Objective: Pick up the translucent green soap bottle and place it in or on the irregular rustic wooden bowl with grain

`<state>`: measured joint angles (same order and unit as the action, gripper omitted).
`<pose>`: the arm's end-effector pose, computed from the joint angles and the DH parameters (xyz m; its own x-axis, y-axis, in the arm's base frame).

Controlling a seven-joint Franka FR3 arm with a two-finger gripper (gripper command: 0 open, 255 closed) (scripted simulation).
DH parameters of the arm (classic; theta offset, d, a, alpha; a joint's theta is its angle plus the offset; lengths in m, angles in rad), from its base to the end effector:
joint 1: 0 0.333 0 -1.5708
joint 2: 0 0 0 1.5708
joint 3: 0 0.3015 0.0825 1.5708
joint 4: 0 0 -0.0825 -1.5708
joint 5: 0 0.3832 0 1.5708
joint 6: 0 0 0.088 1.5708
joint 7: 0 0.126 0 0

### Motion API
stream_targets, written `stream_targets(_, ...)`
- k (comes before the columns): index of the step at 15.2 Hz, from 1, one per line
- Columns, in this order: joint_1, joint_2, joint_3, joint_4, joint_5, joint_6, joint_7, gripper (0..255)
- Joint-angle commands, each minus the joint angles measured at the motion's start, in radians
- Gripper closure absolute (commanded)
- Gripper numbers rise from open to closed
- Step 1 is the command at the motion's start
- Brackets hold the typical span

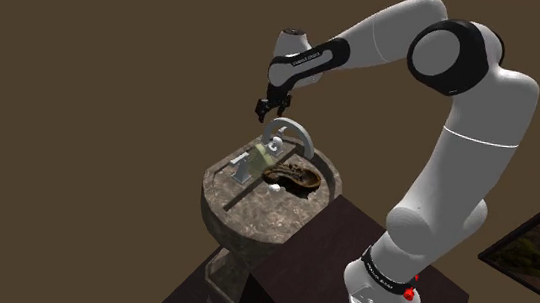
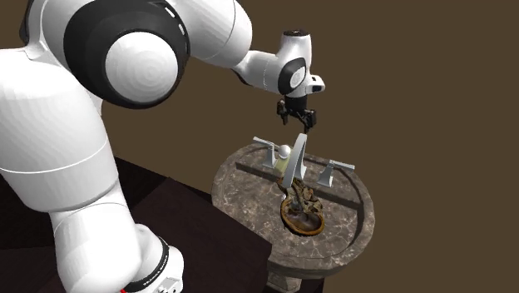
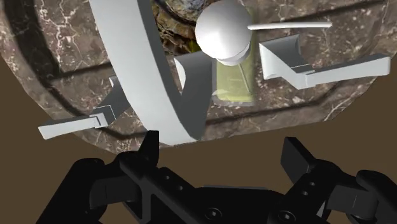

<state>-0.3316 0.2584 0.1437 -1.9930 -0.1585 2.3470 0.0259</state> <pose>0.5945 -0.1197 0.3110 0.9892 -0.1099 0.0974 -0.1182 -0.9894 0.0842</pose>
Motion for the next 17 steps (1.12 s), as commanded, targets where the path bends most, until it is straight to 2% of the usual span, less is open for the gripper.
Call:
stream_targets(1,-0.009,0.022,0.003,-0.002,0.019,0.011,-0.021,0)
stream_targets(9,-0.096,0.218,0.063,0.012,0.169,0.080,-0.194,0)
stream_targets(17,-0.087,0.305,0.059,0.016,0.159,0.158,-0.190,0)
